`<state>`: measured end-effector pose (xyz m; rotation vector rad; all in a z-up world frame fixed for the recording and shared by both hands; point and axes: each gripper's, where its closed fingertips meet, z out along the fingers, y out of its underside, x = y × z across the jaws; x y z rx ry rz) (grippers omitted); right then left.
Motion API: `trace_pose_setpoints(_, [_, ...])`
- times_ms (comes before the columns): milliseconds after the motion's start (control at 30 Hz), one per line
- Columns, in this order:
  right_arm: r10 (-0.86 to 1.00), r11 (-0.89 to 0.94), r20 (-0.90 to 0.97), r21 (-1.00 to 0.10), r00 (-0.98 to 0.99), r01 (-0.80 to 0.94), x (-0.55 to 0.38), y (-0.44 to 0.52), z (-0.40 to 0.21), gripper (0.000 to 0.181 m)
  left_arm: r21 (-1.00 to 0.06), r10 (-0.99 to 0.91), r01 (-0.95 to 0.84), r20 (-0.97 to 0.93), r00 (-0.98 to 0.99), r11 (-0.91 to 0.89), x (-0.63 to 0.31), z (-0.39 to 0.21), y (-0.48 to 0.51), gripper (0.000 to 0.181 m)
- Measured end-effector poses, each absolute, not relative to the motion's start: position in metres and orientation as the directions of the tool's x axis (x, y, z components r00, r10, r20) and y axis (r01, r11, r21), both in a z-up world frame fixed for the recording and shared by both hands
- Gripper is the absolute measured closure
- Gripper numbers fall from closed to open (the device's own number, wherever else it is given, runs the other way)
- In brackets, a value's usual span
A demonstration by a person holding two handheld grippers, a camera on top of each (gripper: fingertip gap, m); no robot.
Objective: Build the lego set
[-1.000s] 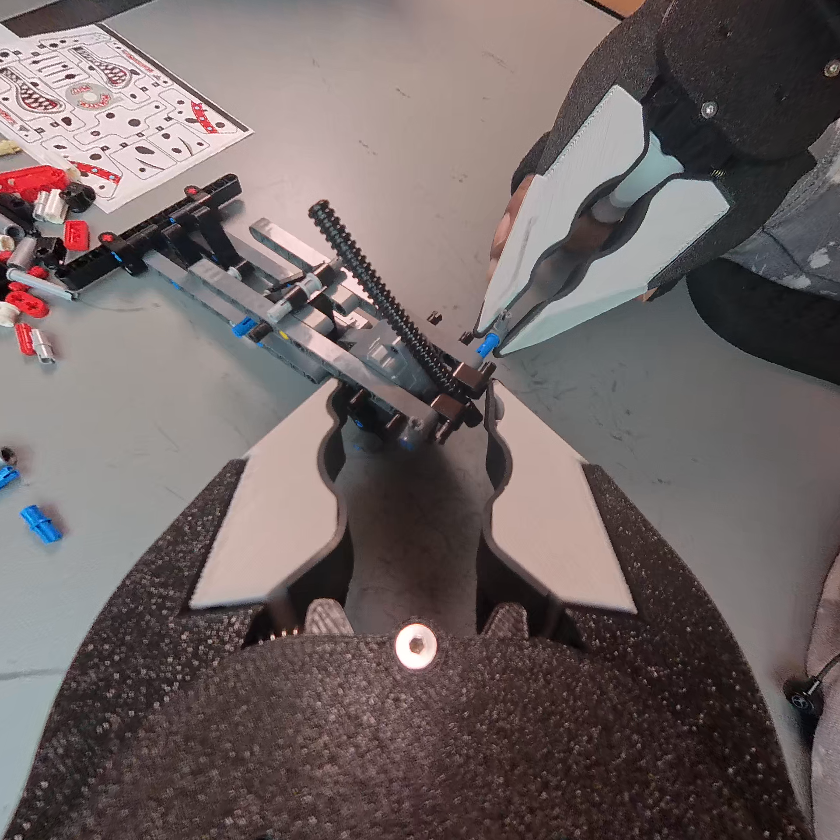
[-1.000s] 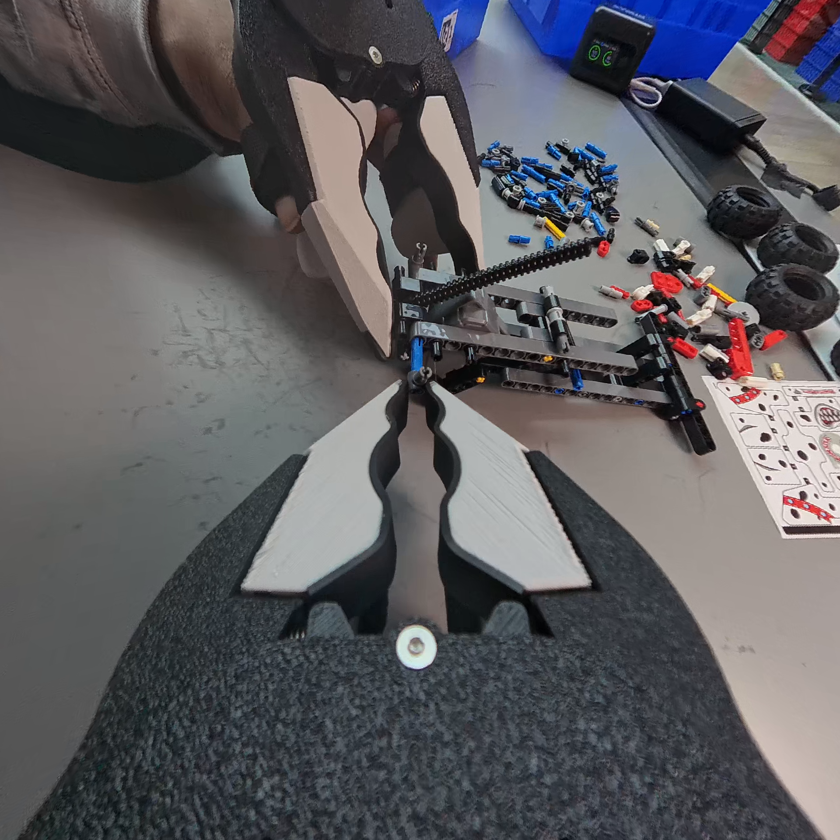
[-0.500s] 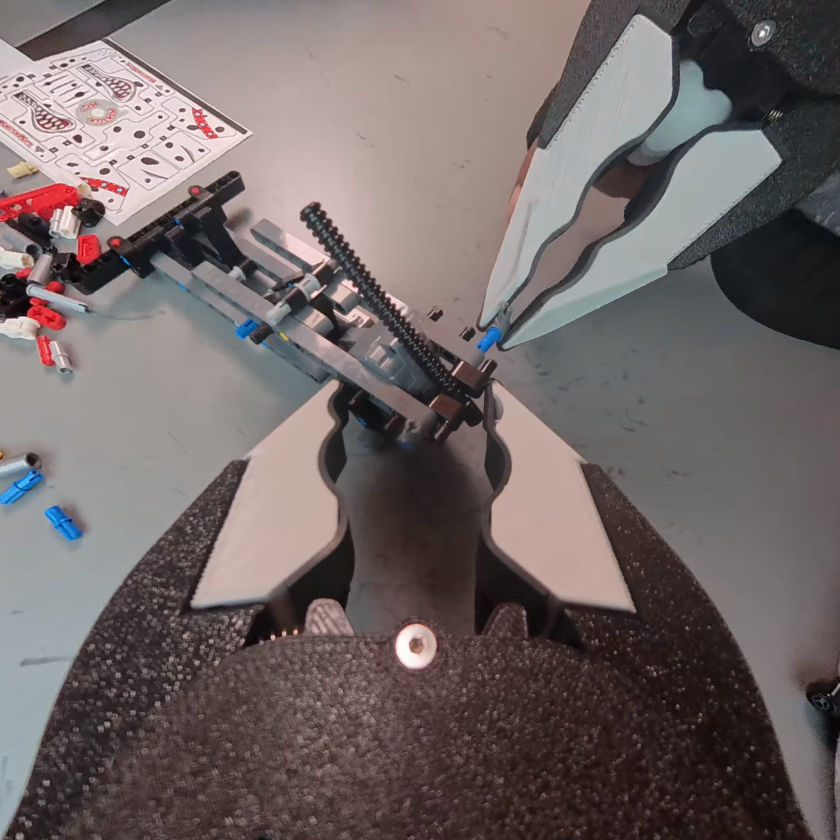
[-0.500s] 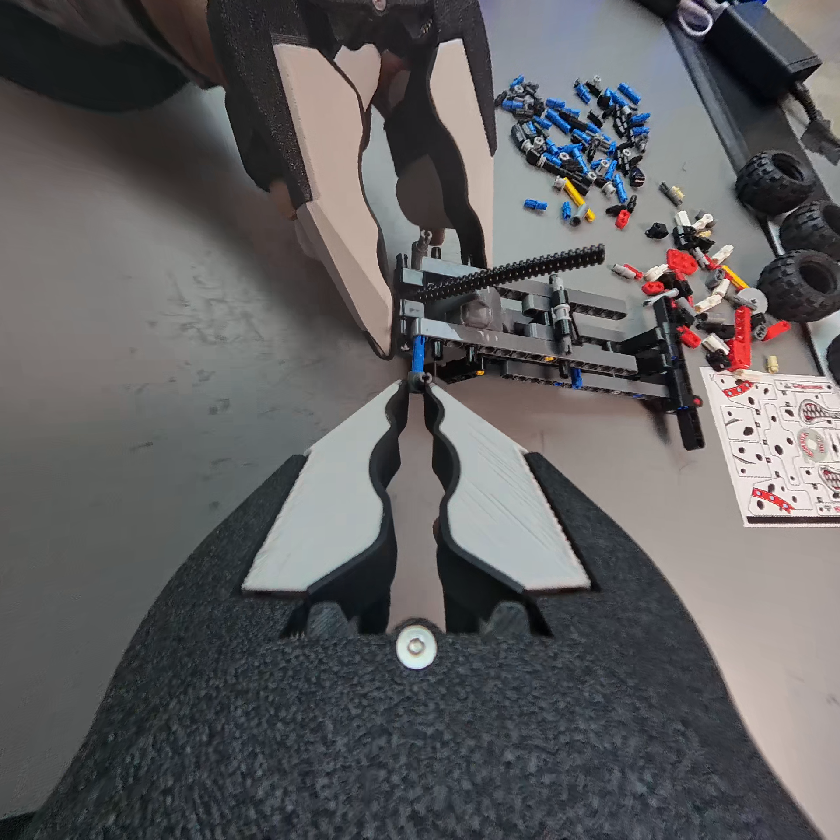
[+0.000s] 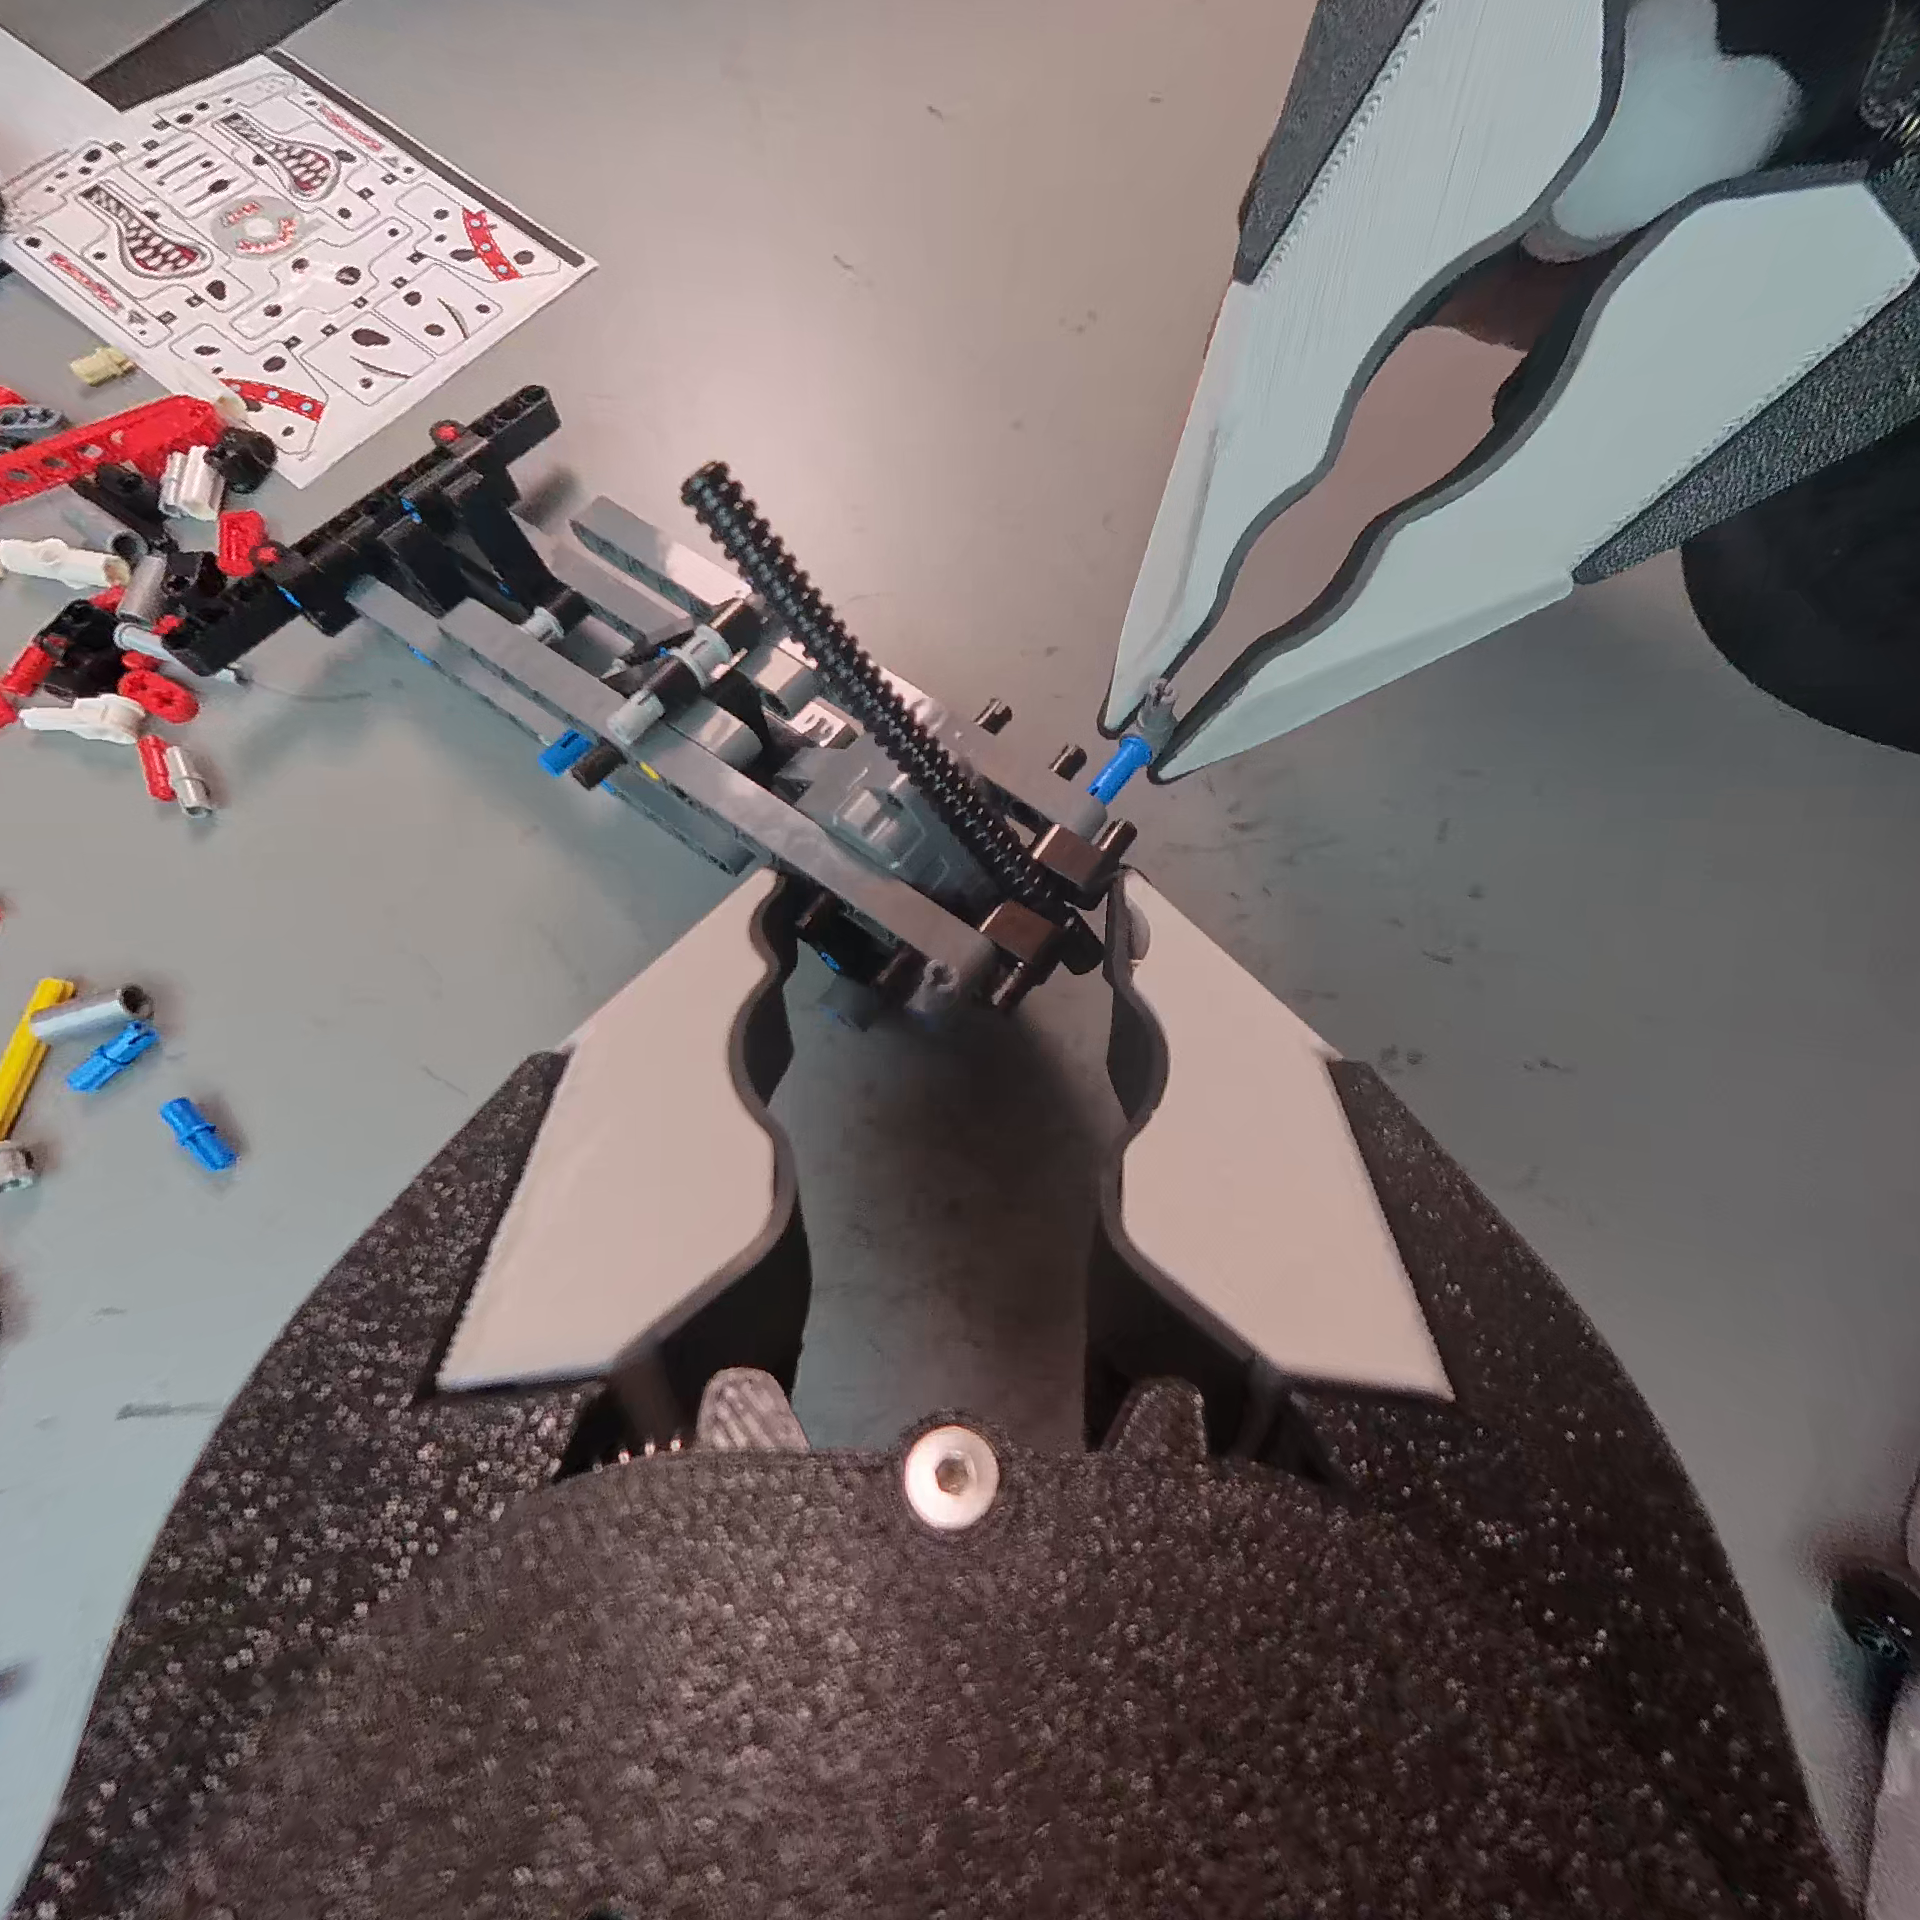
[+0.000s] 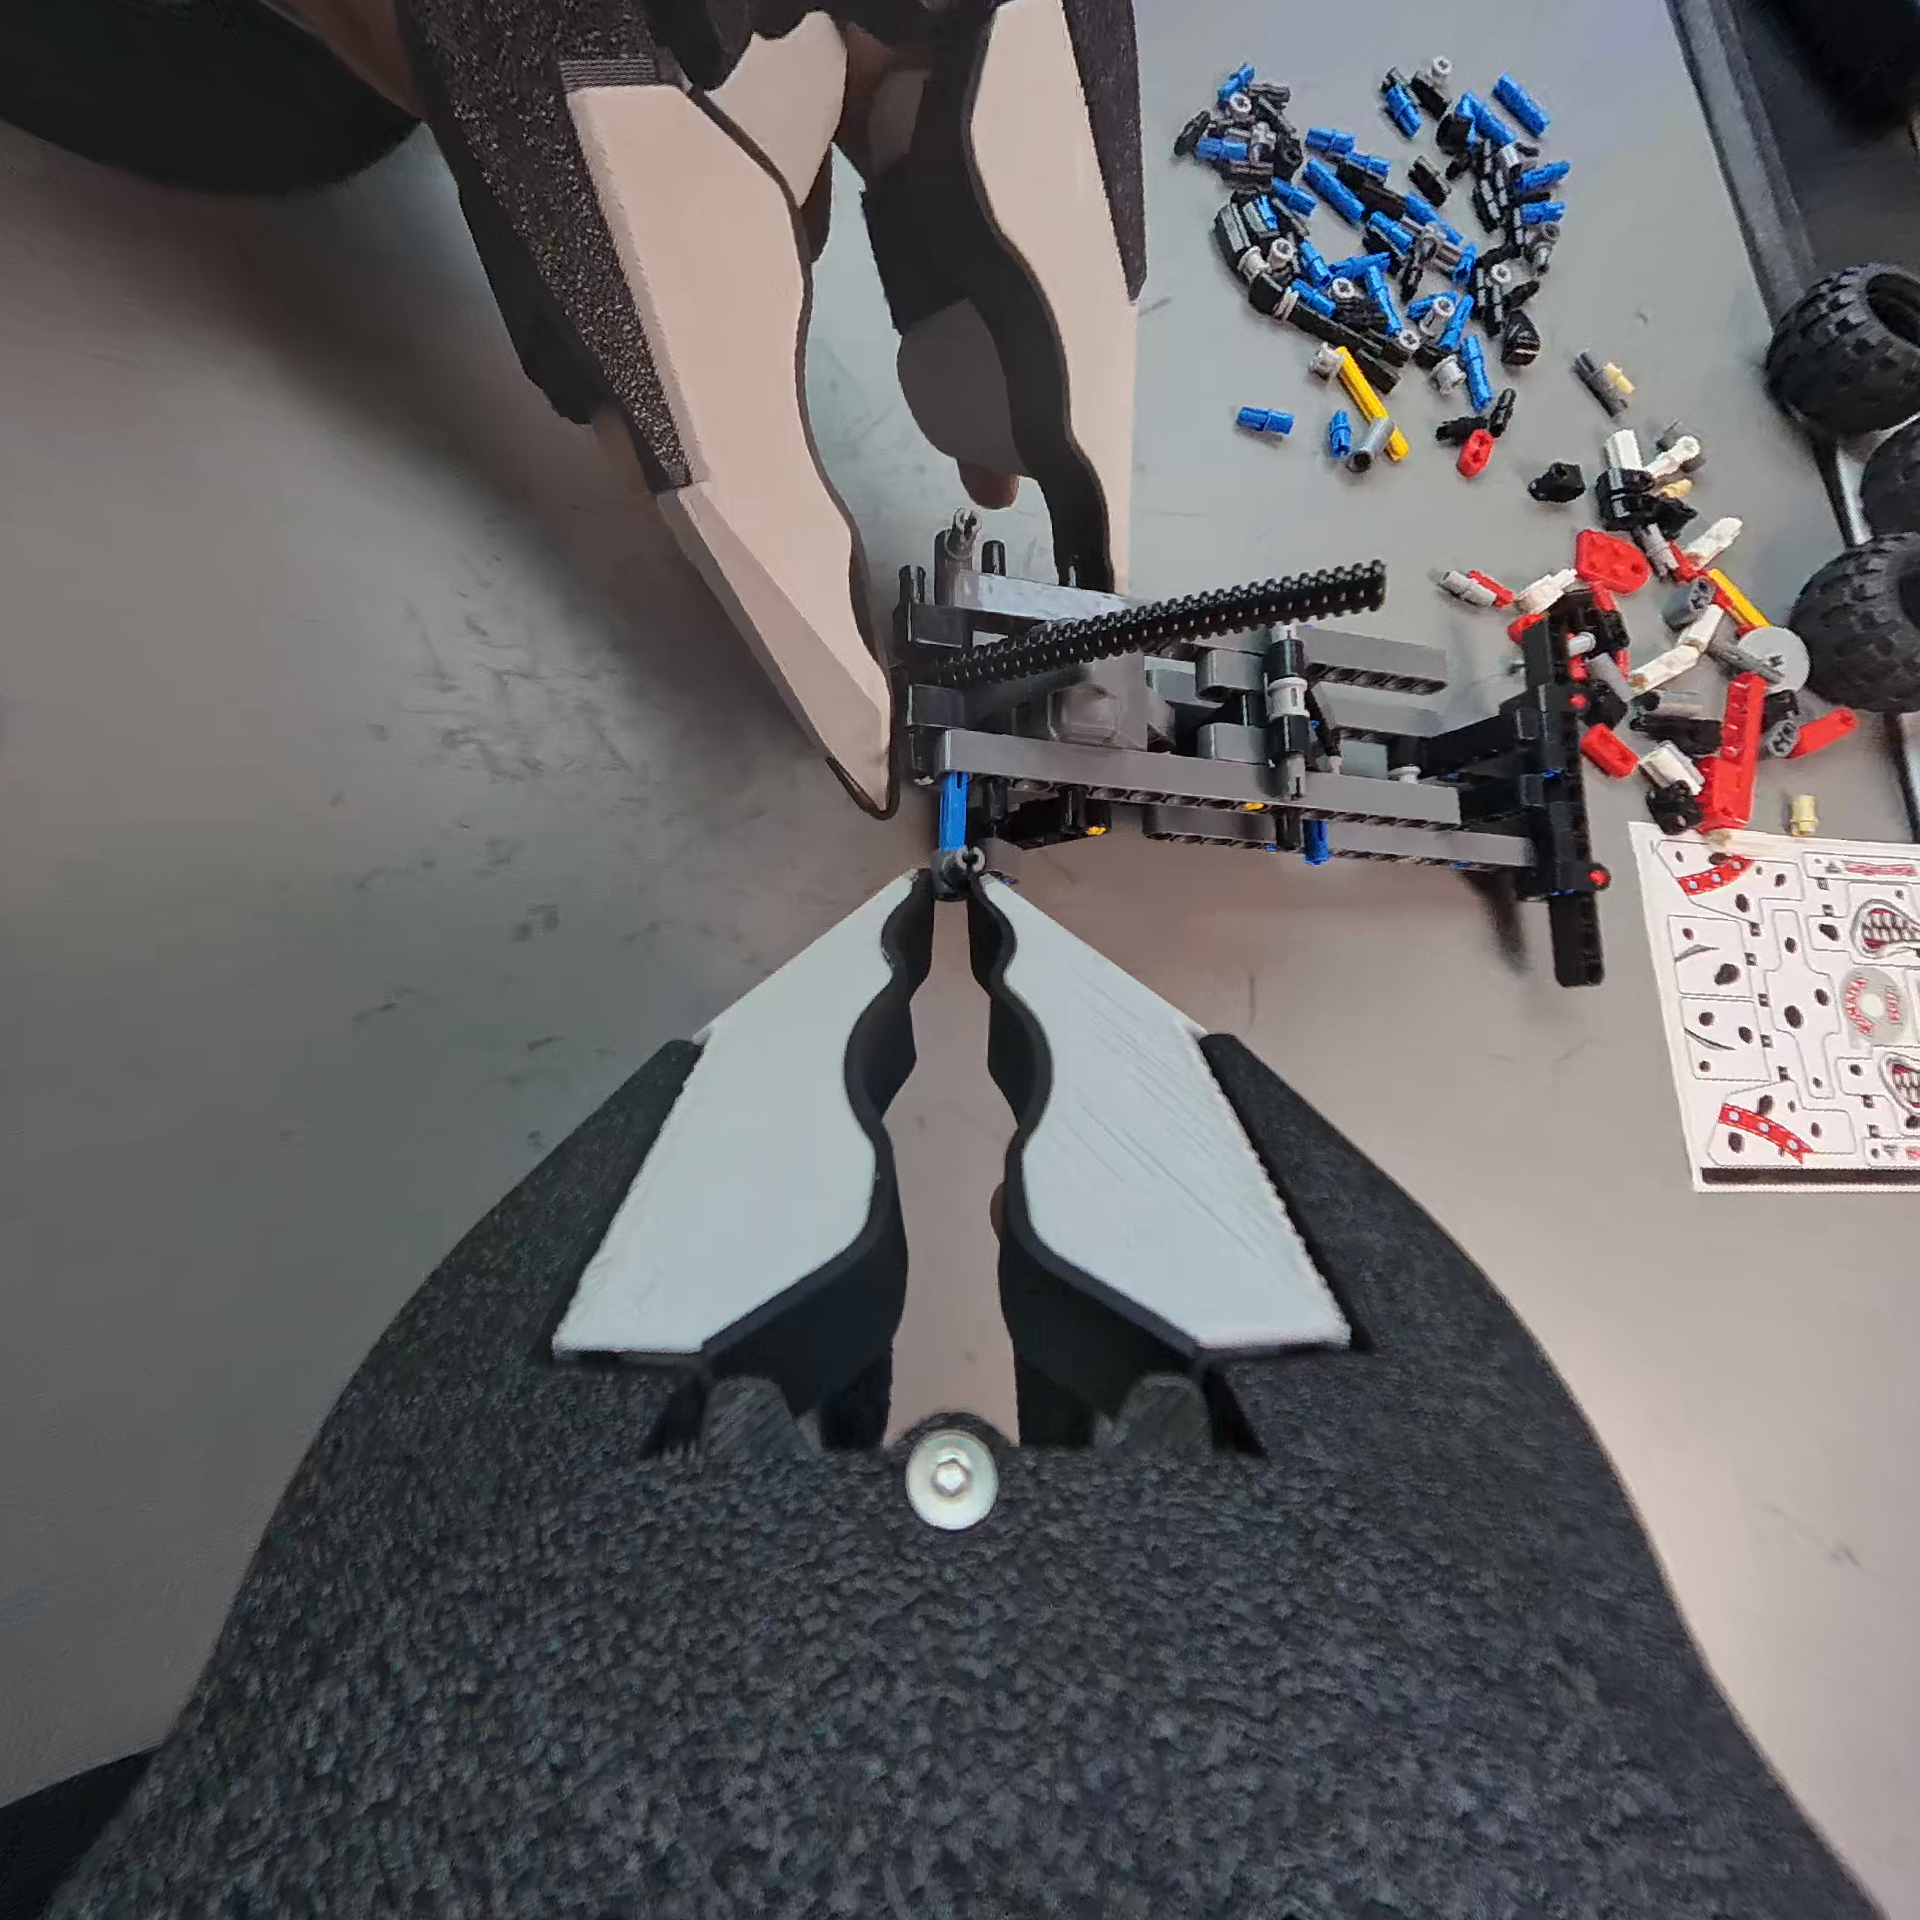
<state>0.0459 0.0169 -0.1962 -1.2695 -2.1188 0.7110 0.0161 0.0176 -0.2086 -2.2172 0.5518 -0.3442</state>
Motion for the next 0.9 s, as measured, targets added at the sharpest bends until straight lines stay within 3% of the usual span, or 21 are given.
trace_pose_setpoints(533, [0.909,0.377,0.171,-0.724,-0.380,0.578,0.043,0.011,-0.194,0.176,-0.750,-0.456,-0.241,0.090,0.886,-0.616,0.013,-0.211,0.013,0.121])
trace_pose_setpoints(667, [0.917,0.302,0.097,-0.804,-0.388,0.512,0.041,0.011,-0.195,0.176,-0.758,-0.462,-0.222,0.116,0.879,-0.613,0.013,-0.210,0.013,0.121])
trace_pose_setpoints(900, [0.912,0.297,0.102,-0.830,-0.396,0.472,0.041,0.008,-0.195,0.176,-0.765,-0.464,-0.220,0.115,0.878,-0.606,0.012,-0.210,0.013,0.121])
